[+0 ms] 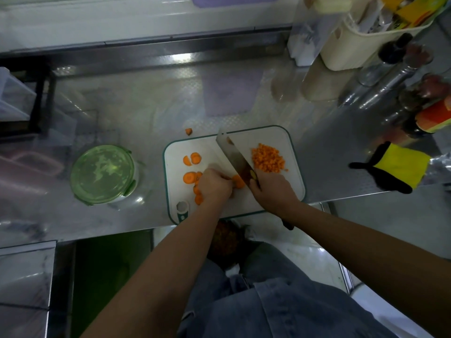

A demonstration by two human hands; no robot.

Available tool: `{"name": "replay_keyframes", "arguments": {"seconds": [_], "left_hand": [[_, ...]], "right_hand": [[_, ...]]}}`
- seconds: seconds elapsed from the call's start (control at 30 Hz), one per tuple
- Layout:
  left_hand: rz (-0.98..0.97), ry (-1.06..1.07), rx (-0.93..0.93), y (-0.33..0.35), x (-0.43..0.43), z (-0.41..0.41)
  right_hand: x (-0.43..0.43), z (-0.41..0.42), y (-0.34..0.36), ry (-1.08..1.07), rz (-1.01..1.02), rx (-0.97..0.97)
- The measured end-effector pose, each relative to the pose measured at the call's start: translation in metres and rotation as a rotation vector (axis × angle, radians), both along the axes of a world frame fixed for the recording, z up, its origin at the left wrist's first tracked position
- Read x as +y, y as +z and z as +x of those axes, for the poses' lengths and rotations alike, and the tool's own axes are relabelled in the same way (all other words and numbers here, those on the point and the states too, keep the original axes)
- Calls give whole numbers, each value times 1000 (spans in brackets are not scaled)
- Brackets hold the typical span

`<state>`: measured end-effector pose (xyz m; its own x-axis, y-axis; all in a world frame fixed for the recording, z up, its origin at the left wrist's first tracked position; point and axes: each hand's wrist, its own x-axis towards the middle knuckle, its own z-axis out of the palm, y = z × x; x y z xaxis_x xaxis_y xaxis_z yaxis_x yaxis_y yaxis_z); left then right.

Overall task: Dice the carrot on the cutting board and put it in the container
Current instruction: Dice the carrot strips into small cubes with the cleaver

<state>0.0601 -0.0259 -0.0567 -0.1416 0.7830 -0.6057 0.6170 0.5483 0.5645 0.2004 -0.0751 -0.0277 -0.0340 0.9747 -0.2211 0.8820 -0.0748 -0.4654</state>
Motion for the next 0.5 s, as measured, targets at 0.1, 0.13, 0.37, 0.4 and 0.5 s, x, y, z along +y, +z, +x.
{"name": "replay_keyframes", "arguments": {"seconds": [0.1,0.13,0.37,0.4,0.5], "left_hand": [[15,0,4,1,0,0],[17,6,-1,1,0,1],[9,9,-17,2,0,1],[13,5,-17,2,0,1],[30,-1,-4,1,-1,1]], "right_hand": [[-1,1,1,41,-53,-29],[-1,1,2,46,-64,-38],[0,-2,-5,48,-81,-53],[1,-4,-7,50,-77,-67],[1,-8,-16,54,-42,-115]]}}
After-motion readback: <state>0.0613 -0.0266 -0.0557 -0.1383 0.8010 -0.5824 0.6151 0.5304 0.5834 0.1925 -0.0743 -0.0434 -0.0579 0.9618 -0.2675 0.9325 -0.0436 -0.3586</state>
